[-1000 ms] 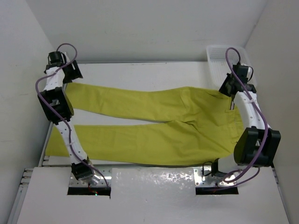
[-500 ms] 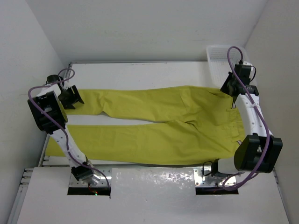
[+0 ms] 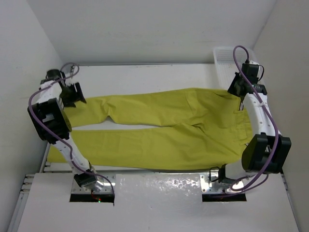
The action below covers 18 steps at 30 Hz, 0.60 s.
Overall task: Fold and stack the trousers
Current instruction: Flatten the trousers out, then fold the trousers
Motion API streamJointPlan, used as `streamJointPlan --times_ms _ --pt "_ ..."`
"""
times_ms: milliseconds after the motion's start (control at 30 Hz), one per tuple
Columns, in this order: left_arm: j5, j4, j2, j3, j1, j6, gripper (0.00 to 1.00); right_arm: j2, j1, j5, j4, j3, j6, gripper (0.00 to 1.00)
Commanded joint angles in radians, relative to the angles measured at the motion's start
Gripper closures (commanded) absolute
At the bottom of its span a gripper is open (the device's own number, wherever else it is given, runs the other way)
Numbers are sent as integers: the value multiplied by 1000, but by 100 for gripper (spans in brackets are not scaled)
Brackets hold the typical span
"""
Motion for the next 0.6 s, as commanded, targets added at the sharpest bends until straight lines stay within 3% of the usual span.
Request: streamJointPlan --times_ms 0,200,400,433,567 --pt "-19 60 -69 185 1 -11 38 -1 -1 -3 67 62 -26 100" --pt "-56 134 79 280 86 -184 34 30 -9 -2 41 97 -59 100" --pt "-110 125 263 422 109 -247 32 35 -12 -17 38 99 -61 100" --pt "-124 131 288 436 109 -250 14 32 -12 -19 38 99 -61 100" --pt "-171 125 322 440 112 -238 12 19 -12 -17 35 96 -67 100"
